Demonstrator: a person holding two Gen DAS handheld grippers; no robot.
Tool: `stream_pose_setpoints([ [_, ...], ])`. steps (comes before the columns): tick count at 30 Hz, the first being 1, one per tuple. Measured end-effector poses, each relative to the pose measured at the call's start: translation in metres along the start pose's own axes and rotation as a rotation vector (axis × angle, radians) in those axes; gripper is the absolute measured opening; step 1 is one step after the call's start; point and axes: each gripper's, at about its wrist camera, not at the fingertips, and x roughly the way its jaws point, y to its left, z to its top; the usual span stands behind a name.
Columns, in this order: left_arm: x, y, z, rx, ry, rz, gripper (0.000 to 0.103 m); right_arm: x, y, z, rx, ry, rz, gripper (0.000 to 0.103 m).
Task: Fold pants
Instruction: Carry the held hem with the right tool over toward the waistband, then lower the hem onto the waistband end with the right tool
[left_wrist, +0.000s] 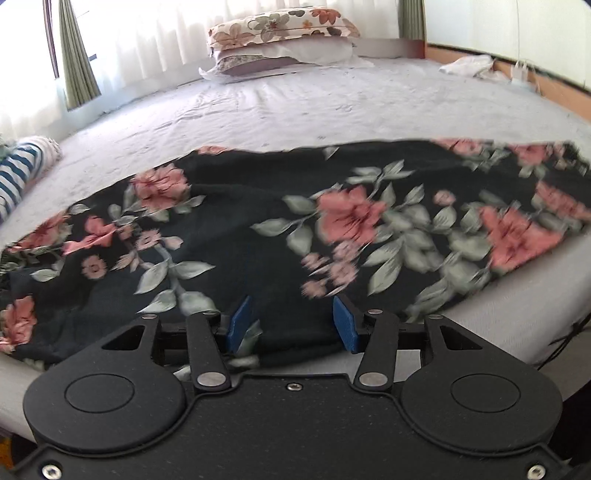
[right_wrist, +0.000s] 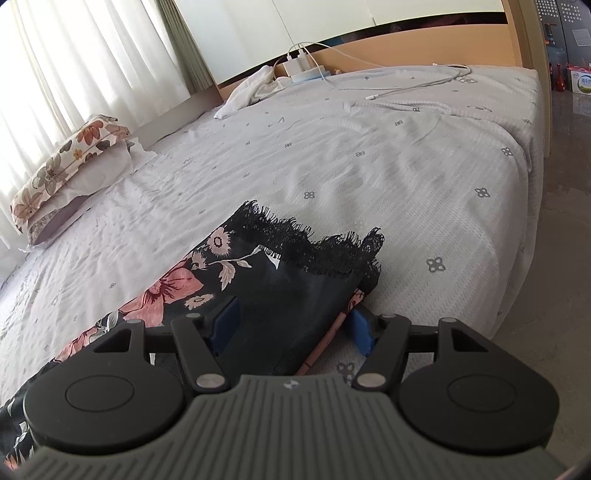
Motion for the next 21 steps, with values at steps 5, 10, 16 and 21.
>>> stream_pose_setpoints([
  [5, 0.001, -0.04, 0.023, 0.044, -0.068, -0.087, 0.047, 0.004, 0.003, -0.004, -0.045, -0.021, -0.004, 0.075],
  [10, 0.016, -0.087, 0.032, 0.097, -0.063, -0.172, 0.047, 0.0, 0.006, -0.008, -0.105, -0.016, 0.012, 0.075],
  [16, 0.029, -0.128, 0.031, 0.126, -0.054, -0.234, 0.046, -0.008, -0.002, -0.008, -0.063, 0.01, 0.091, 0.072],
  [21, 0.036, -0.14, 0.024, 0.149, -0.061, -0.224, 0.046, 0.005, -0.012, -0.002, -0.011, 0.007, 0.083, 0.059],
])
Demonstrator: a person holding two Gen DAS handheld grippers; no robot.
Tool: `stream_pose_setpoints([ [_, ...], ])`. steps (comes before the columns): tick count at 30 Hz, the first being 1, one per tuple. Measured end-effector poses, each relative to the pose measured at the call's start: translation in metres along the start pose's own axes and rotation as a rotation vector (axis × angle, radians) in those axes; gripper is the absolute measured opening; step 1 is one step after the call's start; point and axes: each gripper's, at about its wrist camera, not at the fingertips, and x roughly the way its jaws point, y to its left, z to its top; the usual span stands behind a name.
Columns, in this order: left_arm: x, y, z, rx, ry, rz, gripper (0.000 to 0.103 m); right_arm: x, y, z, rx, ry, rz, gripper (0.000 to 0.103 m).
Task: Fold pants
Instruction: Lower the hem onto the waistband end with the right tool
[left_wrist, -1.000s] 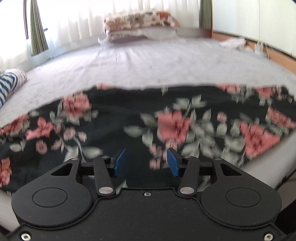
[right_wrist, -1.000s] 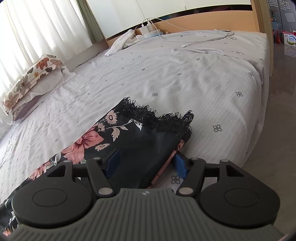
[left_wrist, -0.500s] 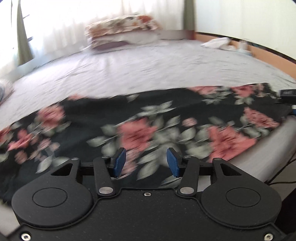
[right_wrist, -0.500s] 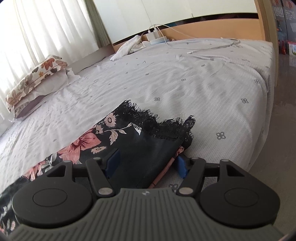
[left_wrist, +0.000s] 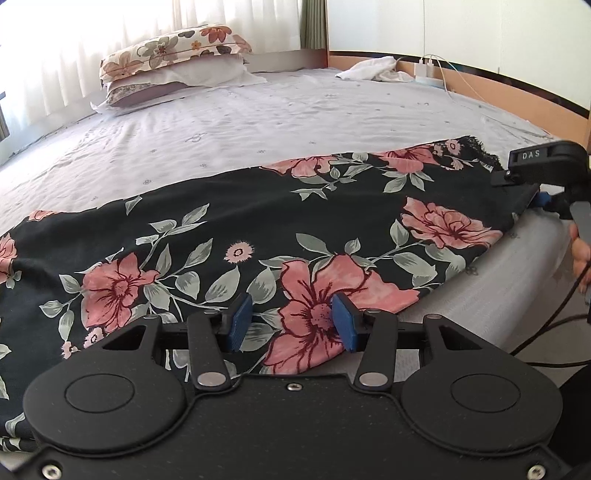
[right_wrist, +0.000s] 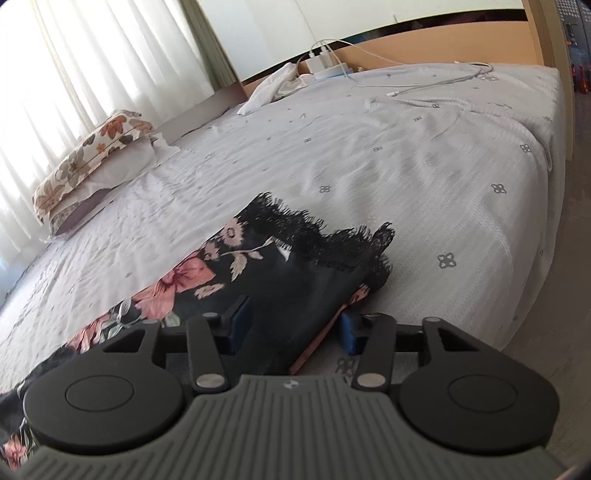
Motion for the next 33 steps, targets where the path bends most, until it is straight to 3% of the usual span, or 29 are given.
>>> stream_pose_setpoints([
  [5, 0.003, 0.004, -0.001, -0.036, 0.008, -0.019, 0.046, 0.012, -0.004, 0.008, 0.027, -0.006, -0.005, 0.056],
  [7, 0.002, 0.004, -0.001, -0.034, 0.008, -0.017, 0.046, 0.015, -0.004, 0.011, 0.027, -0.003, -0.014, 0.05],
  [8, 0.002, 0.005, -0.001, -0.028, 0.006, -0.014, 0.046, 0.017, -0.004, 0.012, 0.034, 0.001, -0.024, 0.037],
  [9, 0.001, 0.005, 0.0, -0.027, 0.007, -0.014, 0.046, 0.017, -0.006, 0.013, 0.049, 0.003, -0.035, 0.014],
  [11, -0.001, 0.009, 0.001, -0.04, 0.012, -0.024, 0.046, 0.016, -0.009, 0.017, 0.095, 0.008, -0.038, 0.006],
  [15, -0.016, 0.028, 0.001, -0.085, 0.001, -0.035, 0.043, 0.003, 0.0, 0.02, 0.075, -0.012, -0.017, 0.004],
  [23, -0.054, 0.093, -0.004, -0.158, -0.054, 0.066, 0.043, -0.011, 0.068, 0.026, -0.042, 0.017, 0.116, 0.004],
  [28, -0.068, 0.137, -0.014, -0.229, -0.038, 0.114, 0.043, -0.005, 0.147, 0.001, -0.185, 0.148, 0.242, 0.004],
  [33, -0.078, 0.169, -0.028, -0.296, -0.037, 0.157, 0.043, -0.01, 0.222, -0.05, -0.344, 0.305, 0.367, 0.004],
])
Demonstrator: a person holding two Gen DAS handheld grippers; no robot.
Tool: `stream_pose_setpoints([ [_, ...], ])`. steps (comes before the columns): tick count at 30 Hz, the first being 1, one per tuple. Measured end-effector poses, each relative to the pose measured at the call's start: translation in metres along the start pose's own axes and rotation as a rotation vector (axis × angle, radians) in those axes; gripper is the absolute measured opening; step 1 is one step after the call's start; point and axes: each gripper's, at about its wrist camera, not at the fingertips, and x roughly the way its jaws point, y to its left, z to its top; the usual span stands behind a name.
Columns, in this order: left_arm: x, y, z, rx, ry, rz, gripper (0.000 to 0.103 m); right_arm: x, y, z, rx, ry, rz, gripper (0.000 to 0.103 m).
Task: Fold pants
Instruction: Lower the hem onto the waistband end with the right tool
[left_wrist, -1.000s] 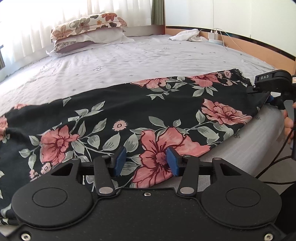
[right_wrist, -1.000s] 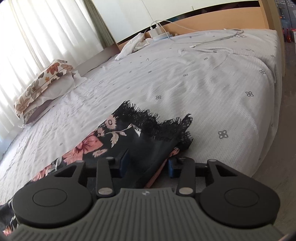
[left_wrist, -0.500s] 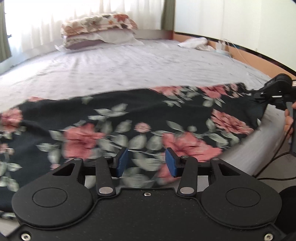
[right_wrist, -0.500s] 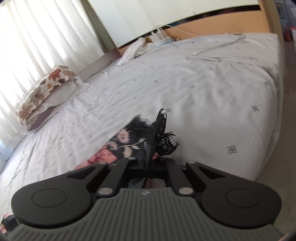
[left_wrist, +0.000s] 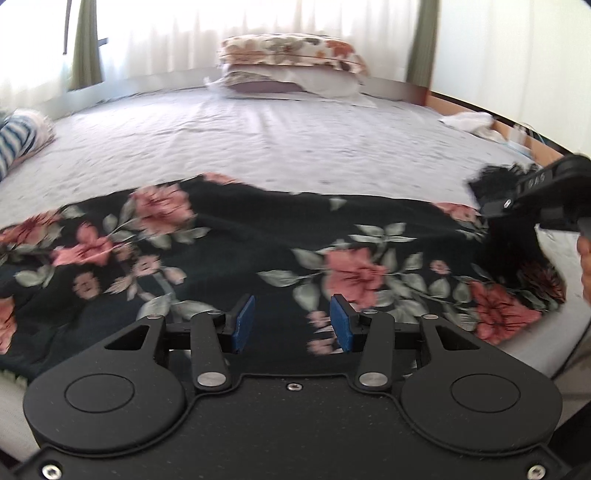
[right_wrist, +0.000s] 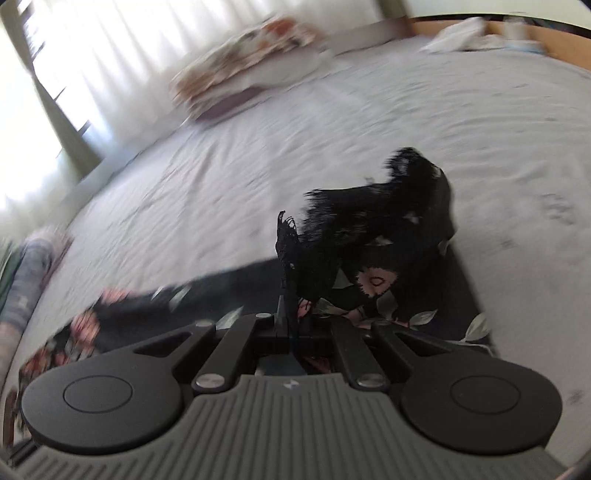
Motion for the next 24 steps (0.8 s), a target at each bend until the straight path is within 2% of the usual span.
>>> stream_pose_setpoints([
  [4, 0.001, 0.022, -0.005, -0.067, 0.023, -0.002, 0.043, 0.014, 0.046, -0.025, -0.086, 0.086, 0.075, 0.004],
  [8, 0.001, 0.035, -0.008, -0.111, 0.029, -0.007, 0.043, 0.02, 0.068, -0.047, -0.1, 0.137, 0.124, 0.004],
  [24, -0.004, 0.064, 0.0, -0.202, -0.003, 0.039, 0.045, 0.043, 0.108, -0.081, -0.051, 0.171, 0.256, 0.005],
])
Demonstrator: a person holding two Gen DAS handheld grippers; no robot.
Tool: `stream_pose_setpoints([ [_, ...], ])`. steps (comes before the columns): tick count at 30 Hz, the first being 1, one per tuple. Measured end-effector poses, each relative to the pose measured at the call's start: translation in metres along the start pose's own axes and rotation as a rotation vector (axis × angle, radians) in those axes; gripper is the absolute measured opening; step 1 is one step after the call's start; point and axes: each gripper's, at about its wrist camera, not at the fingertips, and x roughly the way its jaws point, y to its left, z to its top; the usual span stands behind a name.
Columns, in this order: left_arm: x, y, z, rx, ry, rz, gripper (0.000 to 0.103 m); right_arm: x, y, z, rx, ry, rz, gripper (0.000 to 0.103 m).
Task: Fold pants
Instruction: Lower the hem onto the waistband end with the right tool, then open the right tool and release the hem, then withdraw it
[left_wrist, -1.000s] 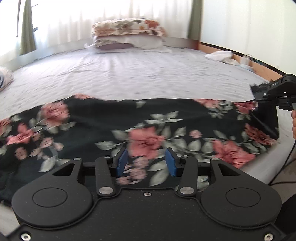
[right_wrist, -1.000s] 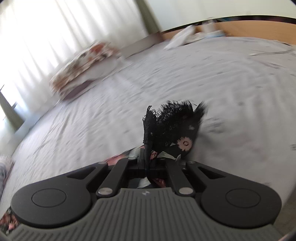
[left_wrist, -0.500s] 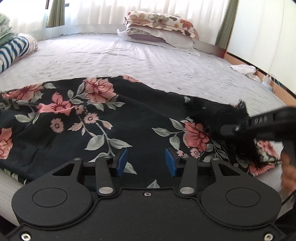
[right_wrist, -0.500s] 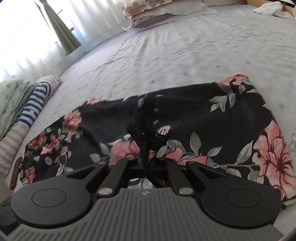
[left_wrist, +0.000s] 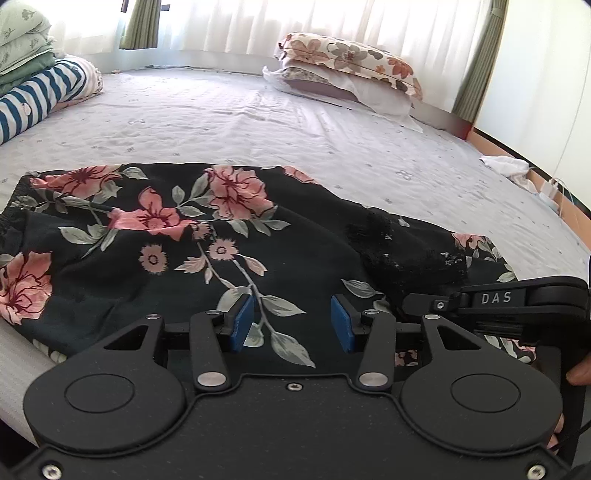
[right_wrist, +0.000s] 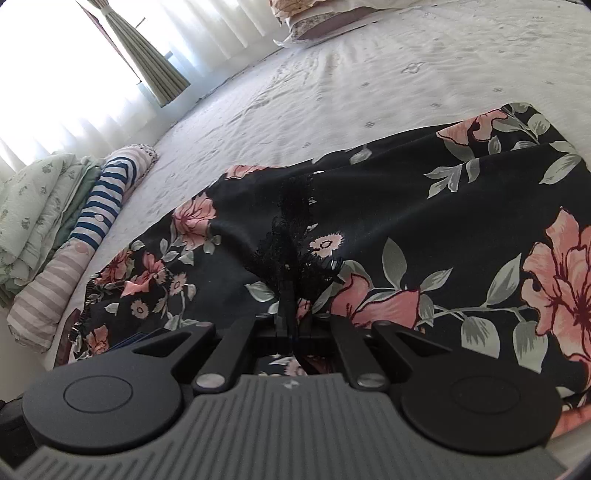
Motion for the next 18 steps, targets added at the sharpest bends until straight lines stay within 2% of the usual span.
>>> stream_pose_setpoints([
  [18, -0.005, 0.025, -0.001, -0.036, -0.007, 0.067, 0.045, 0.027, 0.041, -0.018, -0.116, -0.024, -0.012, 0.011],
])
